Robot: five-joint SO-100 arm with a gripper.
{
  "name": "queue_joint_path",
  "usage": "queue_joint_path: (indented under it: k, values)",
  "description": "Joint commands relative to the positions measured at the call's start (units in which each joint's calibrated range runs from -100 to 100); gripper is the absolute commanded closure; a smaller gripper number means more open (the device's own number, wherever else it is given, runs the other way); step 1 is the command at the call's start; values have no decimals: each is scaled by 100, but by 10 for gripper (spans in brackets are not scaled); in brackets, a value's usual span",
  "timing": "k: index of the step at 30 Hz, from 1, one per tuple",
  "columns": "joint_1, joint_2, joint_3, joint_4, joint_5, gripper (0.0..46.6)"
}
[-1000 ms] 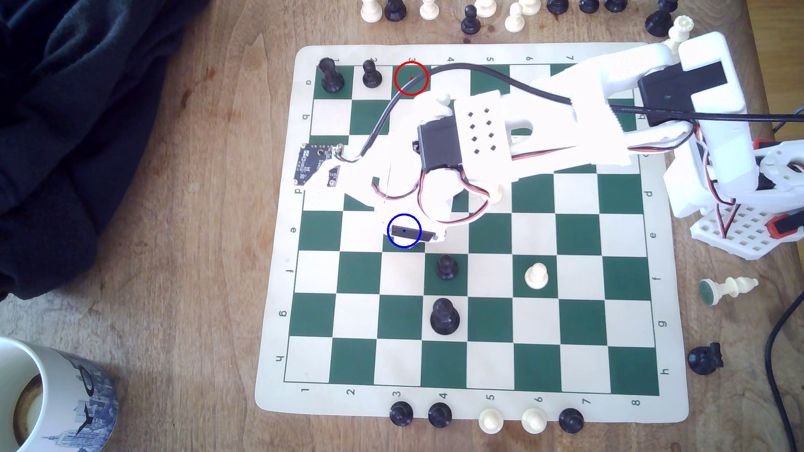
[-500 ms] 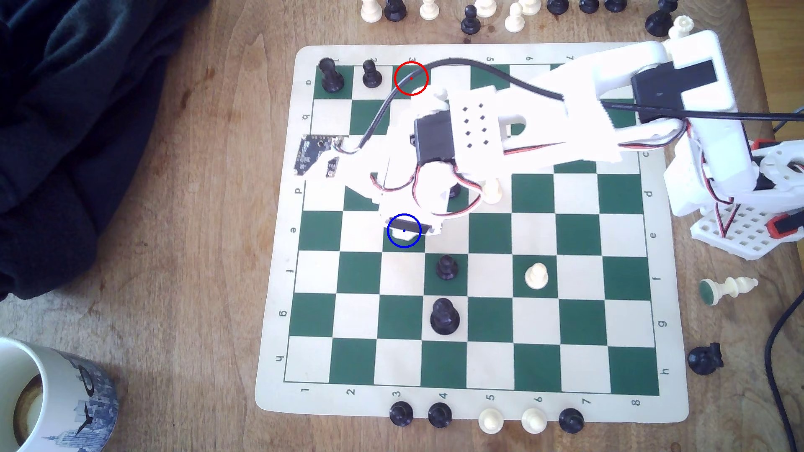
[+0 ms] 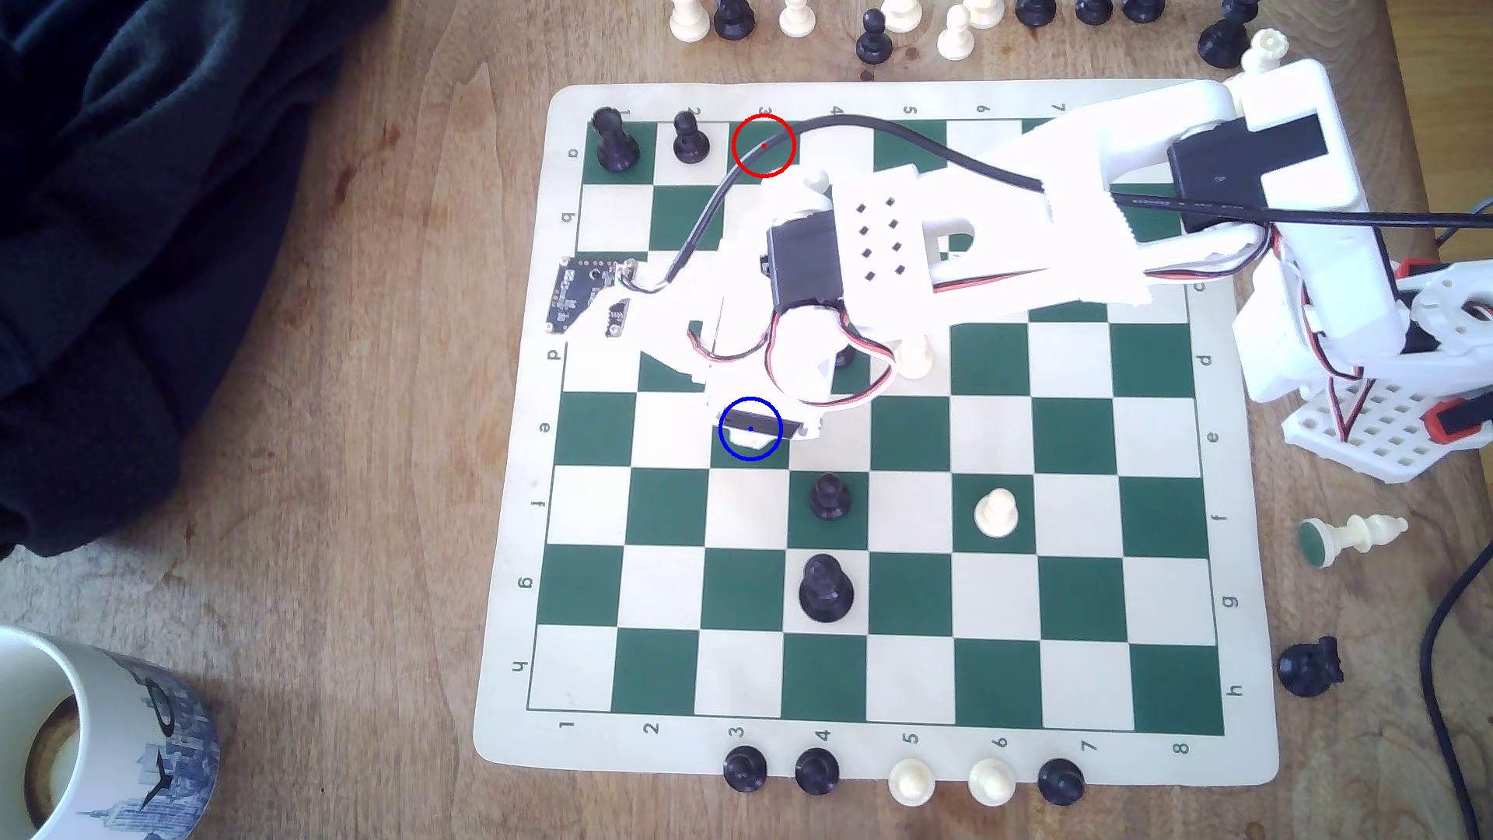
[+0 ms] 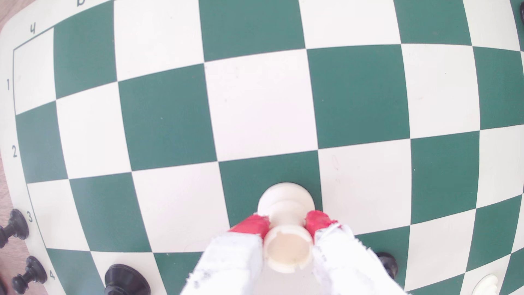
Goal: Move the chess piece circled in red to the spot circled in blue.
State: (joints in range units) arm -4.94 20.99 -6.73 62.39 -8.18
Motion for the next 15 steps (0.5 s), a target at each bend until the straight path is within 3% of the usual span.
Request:
queue_joint_path:
  k: [1, 5, 11, 15]
  values:
    - [-50, -231, -315, -31, -29, 464]
    - [-65, -240, -324, -31, -29, 448]
    - [21, -325, -279, -15, -73, 320]
    - [99, -444, -261, -6, -88, 308]
